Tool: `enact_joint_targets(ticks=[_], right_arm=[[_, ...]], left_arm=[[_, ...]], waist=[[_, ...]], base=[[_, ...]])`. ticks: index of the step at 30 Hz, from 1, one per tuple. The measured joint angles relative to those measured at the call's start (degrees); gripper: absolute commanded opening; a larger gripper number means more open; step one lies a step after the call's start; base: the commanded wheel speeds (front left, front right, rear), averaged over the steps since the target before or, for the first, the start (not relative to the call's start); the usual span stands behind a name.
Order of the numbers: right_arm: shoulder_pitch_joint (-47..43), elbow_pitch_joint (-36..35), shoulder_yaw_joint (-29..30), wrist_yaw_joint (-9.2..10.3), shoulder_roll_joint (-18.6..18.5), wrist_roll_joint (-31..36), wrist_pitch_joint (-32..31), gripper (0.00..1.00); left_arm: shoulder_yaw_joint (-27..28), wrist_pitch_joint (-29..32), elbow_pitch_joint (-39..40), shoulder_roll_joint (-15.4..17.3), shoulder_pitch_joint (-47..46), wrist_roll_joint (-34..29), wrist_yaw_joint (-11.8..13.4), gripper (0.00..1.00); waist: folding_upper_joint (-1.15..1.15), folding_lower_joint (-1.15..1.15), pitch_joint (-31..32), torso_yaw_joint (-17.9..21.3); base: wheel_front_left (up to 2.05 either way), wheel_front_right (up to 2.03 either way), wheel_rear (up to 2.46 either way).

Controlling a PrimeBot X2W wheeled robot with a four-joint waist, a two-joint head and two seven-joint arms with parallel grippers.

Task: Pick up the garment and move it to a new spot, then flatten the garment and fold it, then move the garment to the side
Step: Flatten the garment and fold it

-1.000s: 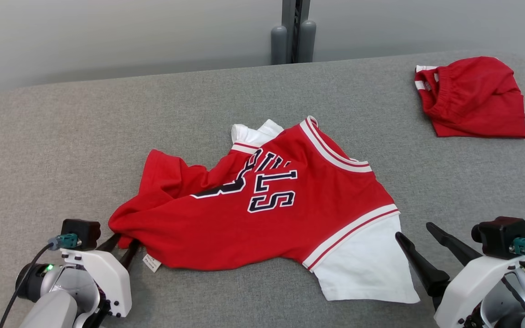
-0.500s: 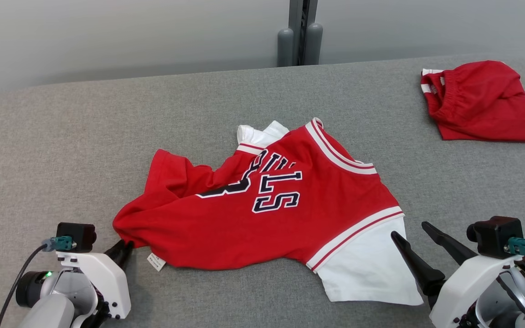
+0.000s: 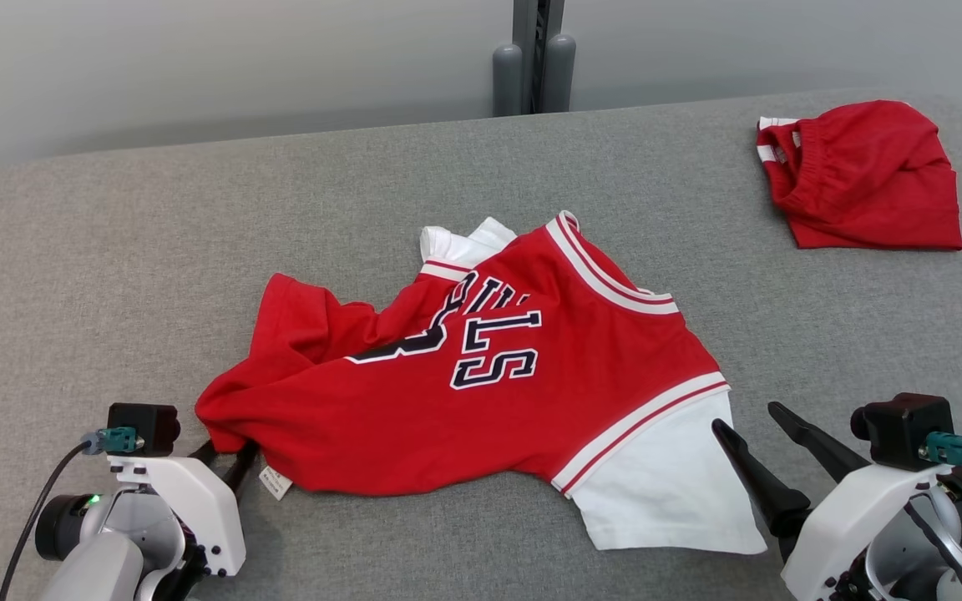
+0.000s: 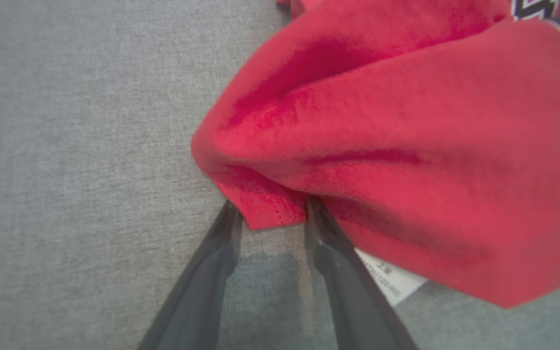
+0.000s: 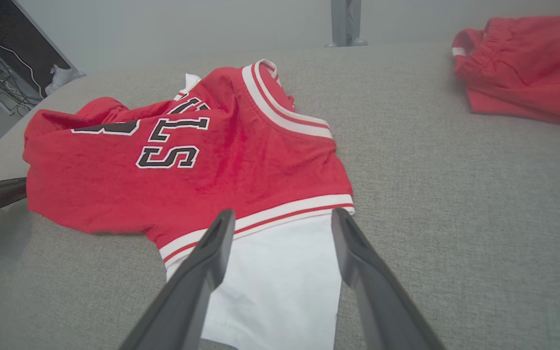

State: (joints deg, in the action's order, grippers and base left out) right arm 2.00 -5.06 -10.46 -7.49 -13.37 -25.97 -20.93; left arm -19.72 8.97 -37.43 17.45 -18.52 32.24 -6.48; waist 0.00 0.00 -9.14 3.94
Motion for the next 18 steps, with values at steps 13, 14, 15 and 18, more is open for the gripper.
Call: enact_joint_targets(ticks=[13, 14, 15, 18], right_arm=[[-0.94, 1.34, 0.51, 0.00, 0.54, 0.22, 0.46, 1.00], [-1.17, 1.45, 0.48, 0.00, 0.60, 0.22, 0.45, 1.00], [-1.27, 1.52, 0.55, 0.00, 0.66, 0.22, 0.44, 1.00], [-1.38, 1.54, 0.65, 0.00, 0.80, 0.21, 0.31, 1.00]], left_arm=[[-1.52, 4.67, 11.20, 3.81, 4.03, 1.75, -0.36, 0.00], [-1.51, 6.45, 13.44, 4.47, 5.17, 2.60, -0.36, 0.00], [-1.43, 8.05, 15.84, 5.30, 6.48, 3.37, -0.46, 0.00], [-0.42, 13.62, 23.97, 8.35, 10.34, 6.19, 0.10, 0.00]], waist=[[0.00, 0.00, 2.98, -3.03], [0.00, 0.00, 3.32, -3.31], [0.00, 0.00, 3.61, -3.58], [0.00, 0.00, 4.13, -4.22]], base=[[0.00, 0.00, 0.00], [0.00, 0.00, 0.00], [0.00, 0.00, 0.00], [0.00, 0.00, 0.00]])
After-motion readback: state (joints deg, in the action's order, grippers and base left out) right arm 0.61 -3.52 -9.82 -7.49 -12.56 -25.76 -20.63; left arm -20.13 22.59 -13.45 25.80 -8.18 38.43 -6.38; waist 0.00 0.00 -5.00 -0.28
